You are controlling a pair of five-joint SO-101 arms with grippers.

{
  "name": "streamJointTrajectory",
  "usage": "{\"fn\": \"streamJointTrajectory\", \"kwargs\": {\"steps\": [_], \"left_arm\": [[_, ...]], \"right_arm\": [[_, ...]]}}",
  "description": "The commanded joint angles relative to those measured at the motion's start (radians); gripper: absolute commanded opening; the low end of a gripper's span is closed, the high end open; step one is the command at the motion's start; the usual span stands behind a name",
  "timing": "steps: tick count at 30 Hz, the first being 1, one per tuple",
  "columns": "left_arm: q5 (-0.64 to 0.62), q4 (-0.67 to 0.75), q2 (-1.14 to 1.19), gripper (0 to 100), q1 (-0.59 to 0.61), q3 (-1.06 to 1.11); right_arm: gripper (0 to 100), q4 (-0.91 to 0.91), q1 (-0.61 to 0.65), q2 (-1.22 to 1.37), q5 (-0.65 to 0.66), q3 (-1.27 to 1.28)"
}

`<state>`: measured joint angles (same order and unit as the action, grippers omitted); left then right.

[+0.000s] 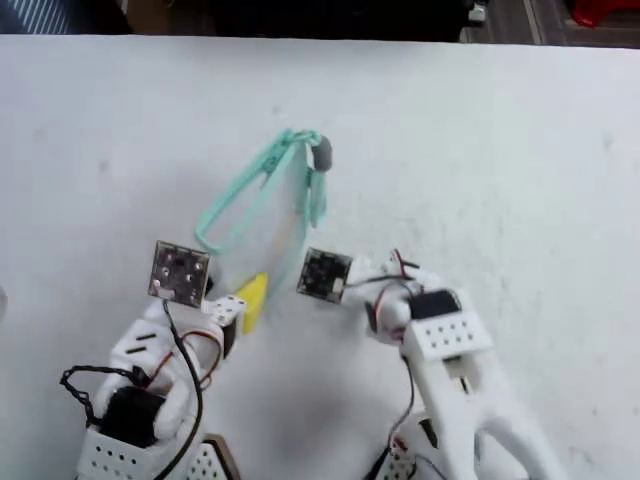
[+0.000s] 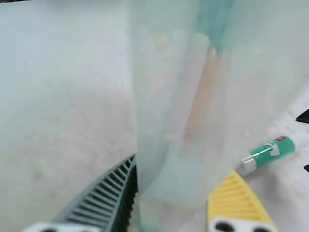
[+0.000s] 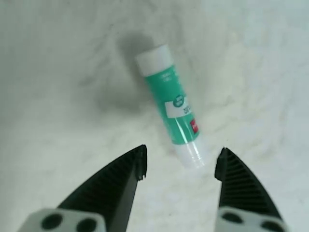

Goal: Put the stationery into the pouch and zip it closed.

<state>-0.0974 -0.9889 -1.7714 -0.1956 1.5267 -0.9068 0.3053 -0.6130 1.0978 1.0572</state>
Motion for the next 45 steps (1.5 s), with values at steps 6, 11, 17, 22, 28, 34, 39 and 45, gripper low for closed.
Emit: {"fn": "streamJointTrajectory", "kwargs": {"steps": [6,11,17,22,28,34,39,45], "left_arm": [[-0.008,0.032,-0.015,22,0.005,-0.014],[-0.008,0.032,-0.015,22,0.005,-0.014],[-0.008,0.031,-0.015,22,0.010,-0.014],[-0.008,0.031,-0.015,22,0.010,-0.014],[-0.008,0.032,-0.015,22,0.007,-0.014],[-0.008,0.032,-0.015,22,0.007,-0.014],[-0.008,0.029,-0.015,22,0.008,-0.014],[-0.008,0.031,-0.015,22,0.007,-0.014]], "right_arm": [[21.5,-0.174,0.050,0.268,0.101,-0.301],[21.5,-0.177,0.076,0.357,0.110,-0.359],[21.3,-0.168,0.050,0.470,0.196,-0.394],[21.2,-0.073,-0.008,0.562,0.203,-0.402],[16.5,-0.030,-0.041,0.613,0.201,-0.399],[4.6,-0.022,-0.056,0.613,0.203,-0.397],[1.7,-0.025,-0.128,0.582,0.203,-0.402],[1.6,-0.102,-0.222,0.397,0.198,-0.396]]}}
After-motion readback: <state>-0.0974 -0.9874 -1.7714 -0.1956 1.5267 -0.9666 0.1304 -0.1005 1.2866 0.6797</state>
